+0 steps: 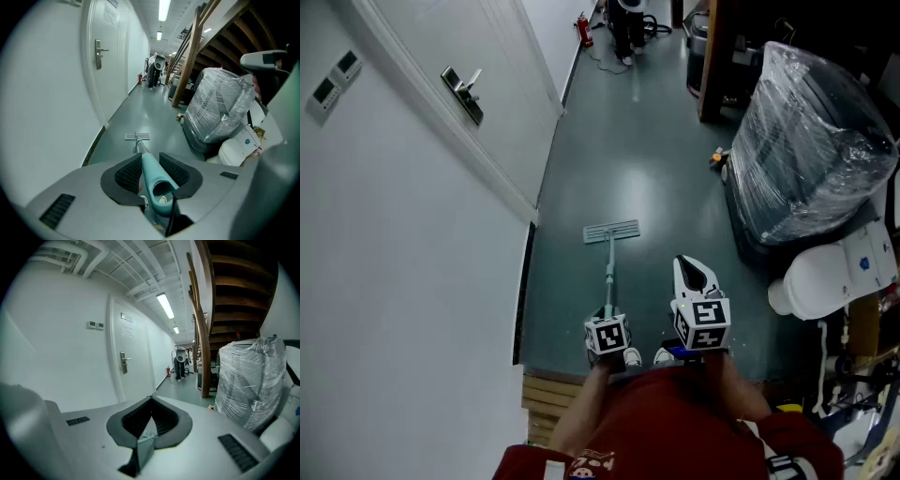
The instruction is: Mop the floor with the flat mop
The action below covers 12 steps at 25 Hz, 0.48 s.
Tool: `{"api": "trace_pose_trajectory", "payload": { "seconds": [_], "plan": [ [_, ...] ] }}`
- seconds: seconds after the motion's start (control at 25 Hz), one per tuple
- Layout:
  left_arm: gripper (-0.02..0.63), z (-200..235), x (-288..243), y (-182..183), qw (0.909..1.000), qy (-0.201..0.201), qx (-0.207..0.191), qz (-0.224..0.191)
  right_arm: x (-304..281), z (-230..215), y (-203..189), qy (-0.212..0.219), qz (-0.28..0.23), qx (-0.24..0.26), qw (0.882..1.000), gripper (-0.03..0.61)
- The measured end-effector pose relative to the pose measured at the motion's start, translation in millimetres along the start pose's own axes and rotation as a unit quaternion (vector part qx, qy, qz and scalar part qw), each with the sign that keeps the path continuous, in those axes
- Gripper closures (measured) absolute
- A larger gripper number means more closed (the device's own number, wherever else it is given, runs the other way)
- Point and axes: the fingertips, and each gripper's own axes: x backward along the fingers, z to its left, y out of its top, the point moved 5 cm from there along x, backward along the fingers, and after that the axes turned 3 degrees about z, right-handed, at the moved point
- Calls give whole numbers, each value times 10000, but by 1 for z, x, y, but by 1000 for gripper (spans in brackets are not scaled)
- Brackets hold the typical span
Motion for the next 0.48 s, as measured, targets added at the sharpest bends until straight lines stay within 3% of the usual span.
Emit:
{"api": "trace_pose_trajectory", "payload": {
  "seconds": [0.2, 0.48],
  "plan": [
    [482, -10, -8, 1, 9998, -166, 63, -131, 4, -5, -5, 17, 35, 33, 10000, 560],
    [482, -21, -2, 4, 9999, -107, 97, -42, 8, -24, -9, 45, 34, -26, 10000, 560]
  ]
}}
